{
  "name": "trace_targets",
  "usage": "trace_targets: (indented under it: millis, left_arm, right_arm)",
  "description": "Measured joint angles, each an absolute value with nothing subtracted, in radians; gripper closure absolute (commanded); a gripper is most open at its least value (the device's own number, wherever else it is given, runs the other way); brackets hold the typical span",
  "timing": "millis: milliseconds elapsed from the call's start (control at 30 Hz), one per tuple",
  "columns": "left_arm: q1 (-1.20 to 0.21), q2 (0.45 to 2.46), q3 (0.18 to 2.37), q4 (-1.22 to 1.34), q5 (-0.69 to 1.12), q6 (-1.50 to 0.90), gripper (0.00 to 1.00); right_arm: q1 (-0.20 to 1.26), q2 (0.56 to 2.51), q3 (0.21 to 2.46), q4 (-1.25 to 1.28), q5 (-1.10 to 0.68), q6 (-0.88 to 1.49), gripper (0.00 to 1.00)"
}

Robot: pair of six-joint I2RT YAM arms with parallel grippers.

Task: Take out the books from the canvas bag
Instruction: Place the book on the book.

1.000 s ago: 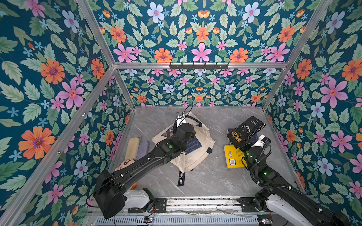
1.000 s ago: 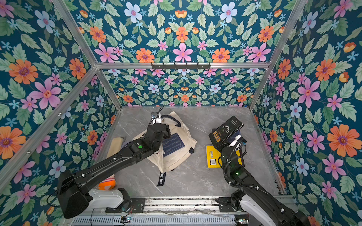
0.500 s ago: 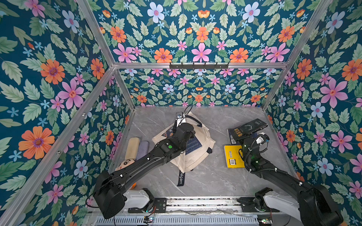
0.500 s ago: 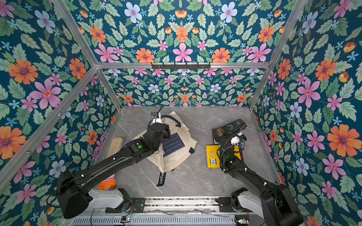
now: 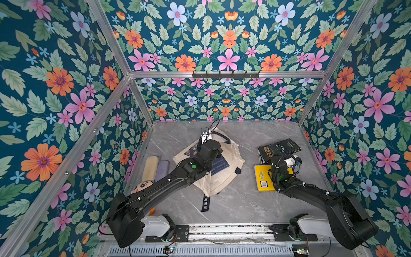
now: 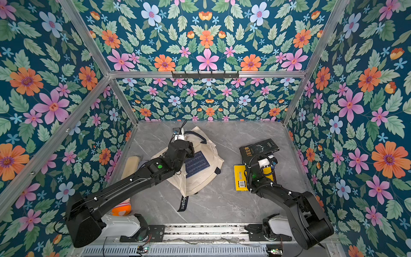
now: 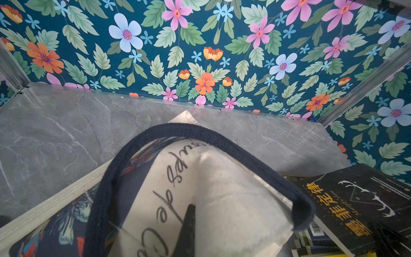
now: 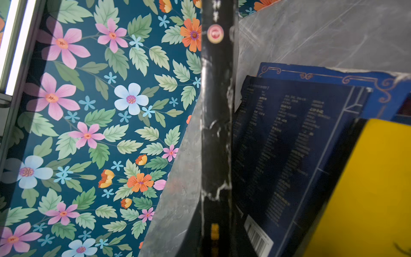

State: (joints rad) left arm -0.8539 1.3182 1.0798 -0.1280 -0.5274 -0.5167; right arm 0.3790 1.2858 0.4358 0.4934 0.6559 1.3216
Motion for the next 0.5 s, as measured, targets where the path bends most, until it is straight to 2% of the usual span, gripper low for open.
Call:
trace_targets:
  millis: [100,167,233,400,500]
  left_arm:
    - [-0.854,1.320,1.081,-0.128,-0.525,-0.517,1.00]
    - [-0.854,1.322,1.082,-0.128,-0.524,-0.517,1.00]
    - [-0.854,1.324,1.083,-0.128,-0.524,-0.517,1.00]
    - [-0.854,1.327,1.084,-0.128,-0.522,-0.516,1.00]
    - [-0.854,1.330,1.085,-0.128,-0.521,-0.516,1.00]
  right_arm:
    - [0.379,1.298,0.439,0.463,0.656,1.381,0.97]
    - [0.379,1.319,0.440,0.458,0.654,1.413,0.90]
    - [0.379,1.335,0.435,0.459,0.649,1.434,0.79]
    - [0.379,1.341,0.441,0.459,0.617,1.463,0.70]
    - [0.379,1.342,0.447,0.461,0.591,1.477,0.58]
